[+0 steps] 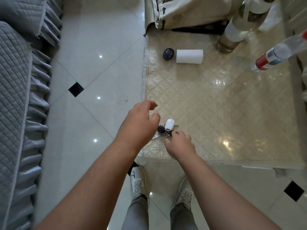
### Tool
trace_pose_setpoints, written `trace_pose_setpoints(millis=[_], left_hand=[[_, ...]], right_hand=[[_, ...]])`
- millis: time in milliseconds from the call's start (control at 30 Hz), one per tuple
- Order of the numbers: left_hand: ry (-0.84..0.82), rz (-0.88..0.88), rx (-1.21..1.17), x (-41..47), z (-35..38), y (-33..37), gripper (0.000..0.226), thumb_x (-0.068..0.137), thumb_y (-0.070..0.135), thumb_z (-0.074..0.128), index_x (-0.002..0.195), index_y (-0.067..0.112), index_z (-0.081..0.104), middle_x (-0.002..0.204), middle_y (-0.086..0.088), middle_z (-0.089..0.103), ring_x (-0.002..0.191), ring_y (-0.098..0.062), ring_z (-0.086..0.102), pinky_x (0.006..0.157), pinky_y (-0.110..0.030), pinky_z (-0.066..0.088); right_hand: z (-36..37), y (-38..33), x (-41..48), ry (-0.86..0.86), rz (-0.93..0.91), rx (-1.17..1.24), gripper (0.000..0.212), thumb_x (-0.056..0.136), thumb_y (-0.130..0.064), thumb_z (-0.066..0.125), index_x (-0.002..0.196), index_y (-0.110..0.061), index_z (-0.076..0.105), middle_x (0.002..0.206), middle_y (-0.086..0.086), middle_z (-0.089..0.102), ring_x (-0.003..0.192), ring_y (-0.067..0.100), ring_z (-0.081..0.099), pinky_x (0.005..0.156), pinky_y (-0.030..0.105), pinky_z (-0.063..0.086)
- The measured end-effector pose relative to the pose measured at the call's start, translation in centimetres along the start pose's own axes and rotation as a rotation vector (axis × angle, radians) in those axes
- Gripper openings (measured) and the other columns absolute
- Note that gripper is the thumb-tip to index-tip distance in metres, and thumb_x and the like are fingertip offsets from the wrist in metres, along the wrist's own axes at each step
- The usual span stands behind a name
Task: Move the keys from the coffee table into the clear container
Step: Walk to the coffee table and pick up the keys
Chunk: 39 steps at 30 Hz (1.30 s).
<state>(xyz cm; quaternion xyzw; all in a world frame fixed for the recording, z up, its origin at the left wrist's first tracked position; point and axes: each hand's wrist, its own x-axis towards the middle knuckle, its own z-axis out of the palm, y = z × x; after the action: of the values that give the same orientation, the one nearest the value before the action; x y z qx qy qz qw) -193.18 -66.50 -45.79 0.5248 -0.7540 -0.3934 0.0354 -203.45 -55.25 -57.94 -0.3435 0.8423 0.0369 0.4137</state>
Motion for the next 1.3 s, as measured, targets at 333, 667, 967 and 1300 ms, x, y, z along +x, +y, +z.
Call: trace_pose_setpoints(millis=[333, 667, 967, 1300], left_hand=[[0.012, -0.015, -0.008, -0.7, 1.2, 0.8, 0.034, 0.092, 0.036, 0.046, 0.123, 0.030, 0.056, 0.124, 0.014, 0.055, 0.111, -0.002, 0.051, 0.091, -0.030, 0.046], [0.045, 0.001, 0.008, -0.1, 2.5, 1.6, 0.033, 0.091, 0.036, 0.045, 0.121, 0.031, 0.057, 0.120, 0.015, 0.056, 0.109, -0.003, 0.052, 0.090, -0.034, 0.047], [0.097, -0.028, 0.241, 1.5, 7.4, -2.2, 0.027, 0.084, 0.036, 0.053, 0.108, 0.032, 0.062, 0.121, 0.012, 0.055, 0.117, -0.015, 0.044, 0.088, -0.036, 0.037], [0.059, -0.130, 0.467, 3.3, 12.0, -5.4, 0.025, 0.078, 0.044, 0.061, 0.100, 0.036, 0.070, 0.138, 0.013, 0.048, 0.131, -0.015, 0.027, 0.093, -0.041, 0.027]], right_hand=[[-4.5, 0.8, -5.0, 0.654, -0.348, 0.315, 0.019, 0.083, -0.006, 0.066, 0.096, -0.015, 0.074, 0.096, -0.002, 0.070, 0.092, 0.022, 0.062, 0.080, 0.041, 0.048], [-7.8, 1.5, -5.9, 0.646, -0.426, 0.457, 0.005, 0.086, -0.017, 0.070, 0.090, -0.021, 0.070, 0.086, -0.011, 0.066, 0.080, 0.006, 0.061, 0.072, 0.035, 0.051], [-7.9, 2.4, -5.2, 0.675, -0.331, 0.273, 0.005, 0.083, -0.028, 0.069, 0.087, -0.030, 0.066, 0.135, -0.012, 0.050, 0.125, 0.012, 0.043, 0.092, 0.038, 0.033], [-6.8, 2.6, -3.1, 0.673, -0.314, 0.286, 0.004, 0.084, -0.025, 0.069, 0.087, -0.027, 0.066, 0.134, -0.011, 0.052, 0.132, 0.014, 0.040, 0.100, 0.045, 0.035]])
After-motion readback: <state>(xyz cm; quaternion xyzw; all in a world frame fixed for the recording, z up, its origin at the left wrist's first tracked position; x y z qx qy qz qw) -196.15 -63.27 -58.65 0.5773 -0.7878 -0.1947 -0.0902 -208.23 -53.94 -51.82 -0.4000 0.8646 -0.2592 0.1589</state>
